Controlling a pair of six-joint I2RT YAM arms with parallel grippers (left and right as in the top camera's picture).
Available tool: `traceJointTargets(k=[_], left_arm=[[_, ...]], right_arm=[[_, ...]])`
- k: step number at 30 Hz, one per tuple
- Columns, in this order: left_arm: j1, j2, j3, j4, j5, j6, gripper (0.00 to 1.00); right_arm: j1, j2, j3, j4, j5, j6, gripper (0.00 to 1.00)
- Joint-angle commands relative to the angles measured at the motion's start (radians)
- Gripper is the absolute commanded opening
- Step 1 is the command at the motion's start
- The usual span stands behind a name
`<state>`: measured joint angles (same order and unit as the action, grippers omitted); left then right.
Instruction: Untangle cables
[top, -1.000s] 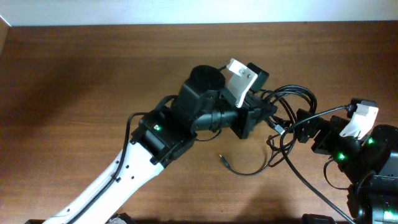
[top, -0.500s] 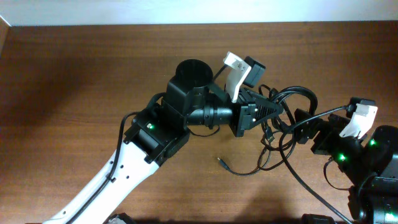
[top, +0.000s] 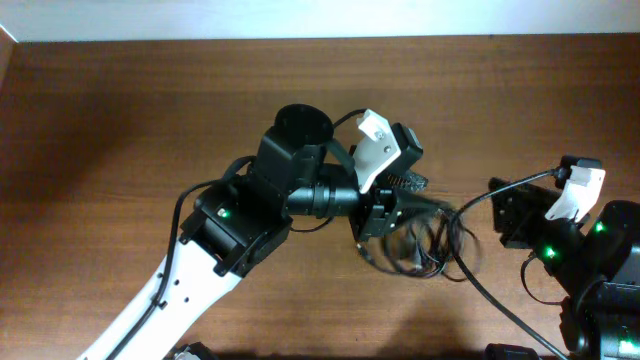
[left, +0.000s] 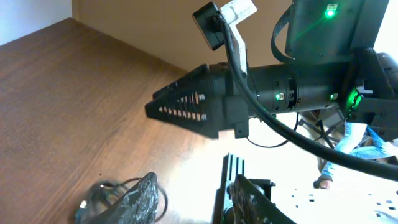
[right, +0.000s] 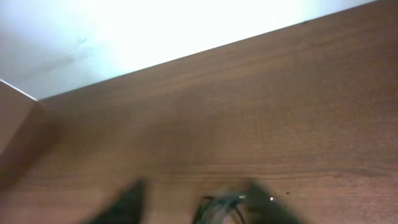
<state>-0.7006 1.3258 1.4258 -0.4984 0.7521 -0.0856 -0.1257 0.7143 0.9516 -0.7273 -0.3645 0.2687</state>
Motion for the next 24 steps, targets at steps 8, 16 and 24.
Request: traceJointTargets(k=[8, 16, 24], left_arm=[[0.005, -0.018, 0.017, -0.134, -0.343, 0.035, 0.74], [0.034, -0.018, 0.017, -0.357, -0.803, 0.026, 0.99], [0.101, -0.018, 0.016, -0.386, -0.877, -0.01, 0.99]], right_arm=[[-0.006, 0.002, -0.003, -0.01, -0.01, -0.002, 0.68], [-0.005, 0.047, -0.003, -0.157, -0.083, 0.002, 0.94], [-0.005, 0.394, -0.003, -0.265, -0.243, -0.006, 0.99]])
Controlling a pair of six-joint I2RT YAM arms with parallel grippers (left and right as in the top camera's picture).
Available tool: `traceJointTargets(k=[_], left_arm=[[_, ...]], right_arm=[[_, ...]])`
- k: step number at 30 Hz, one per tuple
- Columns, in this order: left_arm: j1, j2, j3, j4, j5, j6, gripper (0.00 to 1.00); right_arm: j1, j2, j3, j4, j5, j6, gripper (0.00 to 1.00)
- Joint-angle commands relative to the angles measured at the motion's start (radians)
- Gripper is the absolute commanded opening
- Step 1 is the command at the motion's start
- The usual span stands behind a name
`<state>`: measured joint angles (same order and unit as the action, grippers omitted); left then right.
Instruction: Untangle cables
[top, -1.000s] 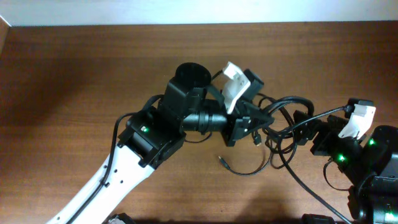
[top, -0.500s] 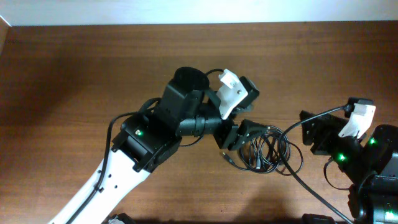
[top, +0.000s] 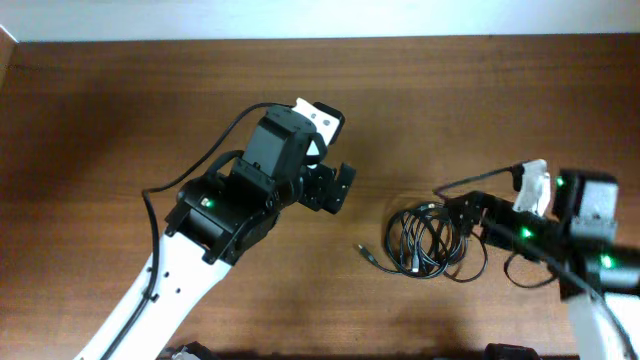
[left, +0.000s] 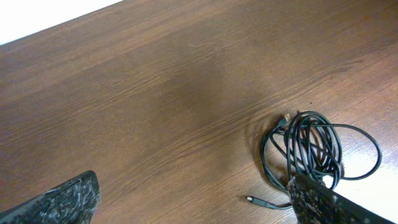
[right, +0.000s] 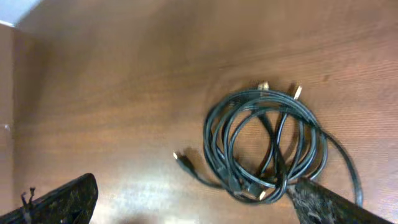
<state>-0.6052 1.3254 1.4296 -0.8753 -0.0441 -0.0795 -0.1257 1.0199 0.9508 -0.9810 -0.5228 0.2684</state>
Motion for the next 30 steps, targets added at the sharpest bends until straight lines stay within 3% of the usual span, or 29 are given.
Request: traceJointTargets(k=[1, 6, 12, 17, 30], left_arm=[[0.006, -0.018, 0.011, -0.009, -0.092, -0.016, 0.99], [0.044, 0.006, 0.011, -0.032, -0.095, -0.016, 0.99], [0.06, 0.04, 0.011, -0.078, -0.096, -0.016, 0.99], [0.06, 0.04, 0.011, -0.077, -0.095, -0.016, 0.99], [0.06, 0.062, 0.011, -0.088, -0.092, -0.016, 0.99]], right_arm=[[0.0, 0.151, -0.003, -0.006, -0.14, -0.052, 0.99], [0.092, 0.377, -0.003, 0.084, -0.173, -0.08, 1.0], [0.144, 0.543, -0.003, 0.174, -0.162, -0.069, 0.89], [0.145, 0.55, -0.003, 0.164, -0.055, -0.02, 0.89], [0.147, 0.56, -0.005, 0.198, -0.048, 0.003, 0.82]])
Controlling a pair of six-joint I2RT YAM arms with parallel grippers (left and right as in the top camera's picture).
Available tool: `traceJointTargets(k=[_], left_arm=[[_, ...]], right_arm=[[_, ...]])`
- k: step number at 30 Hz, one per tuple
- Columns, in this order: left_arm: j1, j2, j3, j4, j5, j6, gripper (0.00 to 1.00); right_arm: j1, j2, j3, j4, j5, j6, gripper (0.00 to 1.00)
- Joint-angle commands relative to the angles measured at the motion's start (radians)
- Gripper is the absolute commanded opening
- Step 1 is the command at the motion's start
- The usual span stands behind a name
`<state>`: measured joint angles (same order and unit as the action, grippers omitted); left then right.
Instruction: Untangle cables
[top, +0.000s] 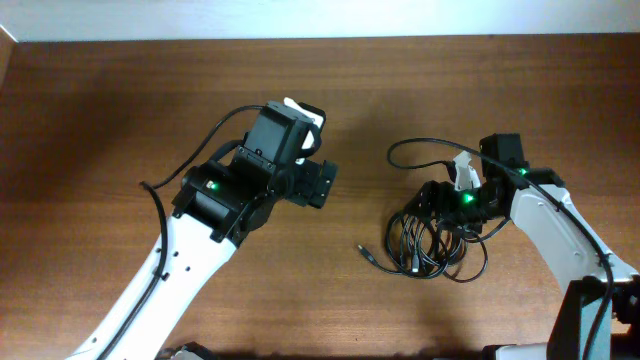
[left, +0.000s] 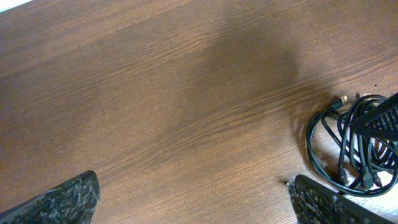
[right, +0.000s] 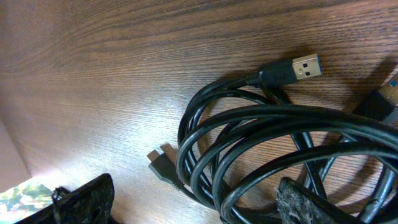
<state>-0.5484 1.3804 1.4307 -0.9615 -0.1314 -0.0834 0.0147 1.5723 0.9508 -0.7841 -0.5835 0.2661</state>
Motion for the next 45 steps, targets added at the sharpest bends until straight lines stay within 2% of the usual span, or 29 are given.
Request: traceJointTargets(k=[1, 9, 16, 18, 22, 24, 27, 28, 30, 32, 34, 36, 41, 43, 45], left_arm=[[0.003, 0.007, 0.01, -0.002, -0.004, -0.013, 0.99], [0.003, 0.007, 0.01, -0.002, -0.004, -0.013, 0.99], [0.003, 0.007, 0.01, -0.002, -0.004, -0.013, 0.99], [0.003, 0.007, 0.01, -0.002, -0.004, -0.013, 0.99], [0.003, 0.007, 0.01, 0.001, -0.004, -0.013, 0.99], [0.003, 0.007, 0.01, 0.002, -0.004, -0.013, 0.99], [0.003, 0.007, 0.01, 0.002, -0.004, -0.013, 0.99], [0.003, 0.007, 0.01, 0.002, -0.004, -0.013, 0.99], [0.003, 0.007, 0.01, 0.002, -0.004, -0.013, 0.99], [0.003, 0.007, 0.01, 0.002, -0.004, -0.013, 0.99], [0.003, 0.007, 0.01, 0.002, -0.004, -0.013, 0.99], [0.003, 0.007, 0.01, 0.001, -0.004, -0.013, 0.99], [0.003, 0.007, 0.01, -0.003, 0.006, -0.013, 0.99], [0.003, 0.007, 0.01, 0.002, 0.098, -0.013, 0.99], [0.003, 0.007, 0.01, 0.018, 0.167, -0.013, 0.99]], right_arm=[[0.008, 0.007, -0.006, 0.002, 0.014, 0.005, 0.82], [0.076, 0.057, -0.006, 0.089, 0.072, 0.087, 0.82], [0.083, 0.078, -0.006, 0.058, 0.073, 0.087, 0.74], [0.084, 0.078, -0.006, 0.047, 0.073, 0.087, 0.68], [0.084, 0.088, -0.008, 0.049, 0.108, 0.091, 0.67], [0.084, 0.1, -0.008, 0.052, 0.126, 0.091, 0.57], [0.083, 0.132, -0.008, 0.063, 0.164, 0.09, 0.57], [0.083, 0.136, -0.008, 0.064, 0.17, 0.09, 0.51], [0.083, 0.136, -0.008, 0.075, 0.17, 0.091, 0.3], [0.084, 0.136, -0.008, 0.078, 0.17, 0.091, 0.21], [0.083, 0.136, -0.008, 0.079, 0.171, 0.091, 0.04], [0.083, 0.136, -0.008, 0.077, 0.163, 0.091, 0.04], [0.082, 0.11, 0.041, 0.077, -0.018, 0.063, 0.04], [0.082, 0.053, 0.112, 0.077, -0.156, -0.027, 0.04], [0.082, -0.036, 0.189, 0.074, -0.231, -0.053, 0.04]])
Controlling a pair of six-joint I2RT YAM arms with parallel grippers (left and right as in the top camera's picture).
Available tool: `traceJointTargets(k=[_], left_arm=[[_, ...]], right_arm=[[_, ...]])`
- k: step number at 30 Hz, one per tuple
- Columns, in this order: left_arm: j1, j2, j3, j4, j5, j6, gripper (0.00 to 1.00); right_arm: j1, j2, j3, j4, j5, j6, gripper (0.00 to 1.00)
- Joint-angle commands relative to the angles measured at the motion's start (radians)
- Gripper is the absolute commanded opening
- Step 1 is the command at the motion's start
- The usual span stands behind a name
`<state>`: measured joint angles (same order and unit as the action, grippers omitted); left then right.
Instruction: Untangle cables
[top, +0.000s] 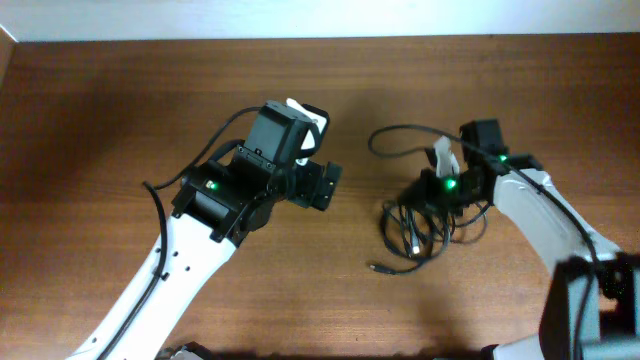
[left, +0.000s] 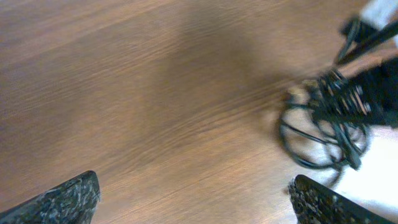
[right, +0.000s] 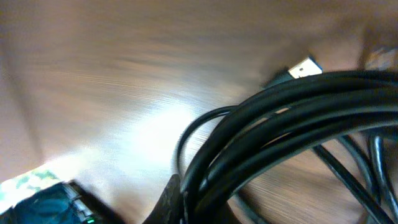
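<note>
A tangle of black cables (top: 412, 232) lies right of the table's middle, with one loose plug end (top: 378, 268) trailing toward the front. My right gripper (top: 432, 190) is shut on several strands at the bundle's top; up close the thick cable strands (right: 280, 118) run through the right gripper (right: 199, 205), and a USB plug (right: 303, 67) shows beyond. My left gripper (top: 326, 186) hangs open to the left of the bundle, apart from it. From the left wrist, the left gripper (left: 193, 205) frames bare wood, with the cables (left: 323, 127) at the right.
The brown wooden table (top: 120, 110) has a pale wall along its back edge. My right arm's own cable (top: 400, 135) loops above the bundle. The left arm's white link (top: 170, 290) crosses the front left.
My right gripper, open astride the bundle before, is now shut on its strands. The bundle has shifted slightly left and its loose plug end lies nearer the front. The left arm has hardly moved.
First my left gripper was over the cable bundle and the right arm stood off at the far right. Then the left gripper was back to the left, open, and the right gripper was open beside the bundle. Later it sat open on the coils; now it grips them.
</note>
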<state>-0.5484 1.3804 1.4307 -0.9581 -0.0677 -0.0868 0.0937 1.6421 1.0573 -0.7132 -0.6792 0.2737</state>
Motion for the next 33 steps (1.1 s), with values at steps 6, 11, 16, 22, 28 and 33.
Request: traceJointTargets(k=[6, 11, 16, 22, 28, 33], left_arm=[[0.003, 0.007, 0.01, 0.071, 0.266, -0.01, 0.99], [0.003, 0.007, 0.01, 0.151, 0.538, -0.01, 0.99], [0.003, 0.007, 0.01, 0.207, 0.766, -0.01, 0.99], [0.003, 0.007, 0.01, 0.206, 0.786, -0.01, 0.99], [0.003, 0.007, 0.01, 0.206, 0.717, -0.009, 0.44], [0.014, 0.007, 0.01, 0.187, 0.49, -0.011, 0.0]], right_arm=[[0.003, -0.434, 0.212, 0.004, -0.163, -0.061, 0.04], [0.003, -0.61, 0.212, -0.014, -0.163, -0.161, 0.04], [0.003, -0.621, 0.212, -0.095, -0.165, -0.2, 0.04], [0.003, -0.621, 0.212, -0.053, -0.312, -0.2, 0.04], [0.003, -0.621, 0.212, 0.082, -0.522, -0.192, 0.04], [0.003, -0.621, 0.212, 0.082, -0.522, -0.188, 0.04]])
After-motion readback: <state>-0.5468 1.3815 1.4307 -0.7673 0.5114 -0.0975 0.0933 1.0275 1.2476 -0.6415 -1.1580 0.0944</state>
